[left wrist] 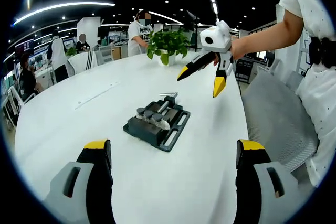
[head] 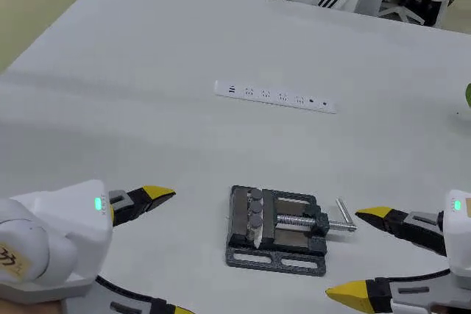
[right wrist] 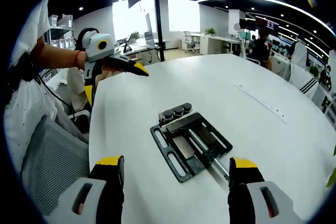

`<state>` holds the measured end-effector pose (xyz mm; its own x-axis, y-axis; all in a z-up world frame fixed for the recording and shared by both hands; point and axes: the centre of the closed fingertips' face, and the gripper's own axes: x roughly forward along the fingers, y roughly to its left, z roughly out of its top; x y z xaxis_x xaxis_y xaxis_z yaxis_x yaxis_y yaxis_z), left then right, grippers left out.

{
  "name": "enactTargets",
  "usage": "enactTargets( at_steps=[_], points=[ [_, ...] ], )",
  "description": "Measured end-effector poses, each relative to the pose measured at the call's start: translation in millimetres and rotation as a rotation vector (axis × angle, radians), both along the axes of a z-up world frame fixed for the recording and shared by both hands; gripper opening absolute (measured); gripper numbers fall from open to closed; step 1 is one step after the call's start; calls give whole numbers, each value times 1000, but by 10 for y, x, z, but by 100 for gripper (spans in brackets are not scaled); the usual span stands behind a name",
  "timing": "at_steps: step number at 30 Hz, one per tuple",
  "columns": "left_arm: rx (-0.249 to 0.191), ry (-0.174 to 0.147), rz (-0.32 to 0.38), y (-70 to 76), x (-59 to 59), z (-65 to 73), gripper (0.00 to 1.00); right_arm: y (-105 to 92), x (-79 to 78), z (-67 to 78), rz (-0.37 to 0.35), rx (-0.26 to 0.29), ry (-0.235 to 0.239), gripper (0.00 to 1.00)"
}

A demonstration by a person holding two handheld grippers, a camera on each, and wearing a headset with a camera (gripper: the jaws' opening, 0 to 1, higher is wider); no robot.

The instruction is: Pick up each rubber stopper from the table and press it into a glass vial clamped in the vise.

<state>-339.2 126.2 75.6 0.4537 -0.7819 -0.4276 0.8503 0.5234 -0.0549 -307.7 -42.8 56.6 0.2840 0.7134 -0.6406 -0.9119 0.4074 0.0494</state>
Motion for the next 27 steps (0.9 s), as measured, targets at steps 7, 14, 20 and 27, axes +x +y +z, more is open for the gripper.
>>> enactTargets(
  at_steps=[7,14,20,27],
  points=[
    [22,10,-10,-46,1,-68,99,-56,-49,-32,2,30,-2,92],
    [27,20,-10,-97,9,-117,99,-101,-32,-32,-17,43,-9,95],
    [30,28,-6,-111,-3,-126,99,-133,-22,-28,-20,46,-16,94],
    [35,31,-6,-122,-10,-114,99,-136,-19,-24,-22,48,-14,93]
  ],
)
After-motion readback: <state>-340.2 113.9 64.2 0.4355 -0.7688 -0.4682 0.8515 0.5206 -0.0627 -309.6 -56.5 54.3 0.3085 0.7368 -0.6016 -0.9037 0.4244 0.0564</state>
